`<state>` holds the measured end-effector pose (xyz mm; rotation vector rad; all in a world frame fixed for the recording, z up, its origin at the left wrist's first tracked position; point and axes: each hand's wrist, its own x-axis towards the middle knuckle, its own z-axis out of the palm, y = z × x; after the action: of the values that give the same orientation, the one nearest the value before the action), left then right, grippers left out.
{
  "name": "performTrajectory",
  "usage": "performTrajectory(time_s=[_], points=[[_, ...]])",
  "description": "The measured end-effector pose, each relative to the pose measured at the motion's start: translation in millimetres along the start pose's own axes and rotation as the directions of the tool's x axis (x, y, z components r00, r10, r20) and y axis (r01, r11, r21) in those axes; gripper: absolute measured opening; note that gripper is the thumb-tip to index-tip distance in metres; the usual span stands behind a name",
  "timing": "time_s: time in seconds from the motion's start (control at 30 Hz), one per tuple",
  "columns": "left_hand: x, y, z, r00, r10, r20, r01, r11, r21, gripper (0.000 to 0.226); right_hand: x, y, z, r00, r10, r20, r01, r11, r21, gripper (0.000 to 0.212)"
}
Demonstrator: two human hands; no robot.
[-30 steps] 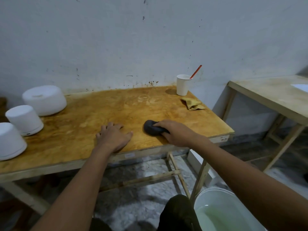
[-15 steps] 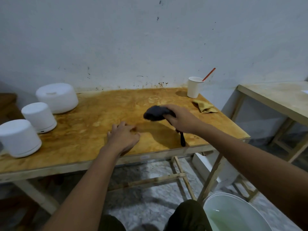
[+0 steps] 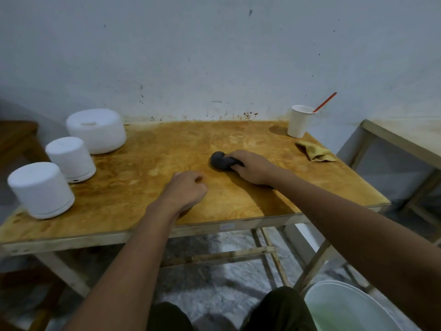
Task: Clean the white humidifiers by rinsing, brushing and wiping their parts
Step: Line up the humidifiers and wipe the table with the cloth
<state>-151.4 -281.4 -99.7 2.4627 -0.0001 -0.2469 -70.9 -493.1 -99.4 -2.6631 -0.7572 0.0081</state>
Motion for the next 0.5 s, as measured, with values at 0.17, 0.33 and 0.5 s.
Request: performTrajectory(time_s=[0.17,0.33,0.5], points=[[2.4,2.4,-2.8,1.000,-0.019,-0.004,0.019,0.992,-0.122,0.045,-52.2,-31.0,5.5,0.979,-0.198,0.056,0.199,0.980,-0.015,0.035],[3.3,2.7,-8.5,1.000,0.007,0.024,-0.003,0.988,-0.155,0.042,-99.1,-56.2,9.6,0.942,-0.323,0.091,0.329,0.943,-0.053,0.041],[-10.1,-7.5,-11.3,0.989,0.110,-0.094,-0.126,0.975,-0.183,0.038,-115.3,-67.9,6.8,0.890,-0.438,0.129,0.433,0.899,0.063,0.036]])
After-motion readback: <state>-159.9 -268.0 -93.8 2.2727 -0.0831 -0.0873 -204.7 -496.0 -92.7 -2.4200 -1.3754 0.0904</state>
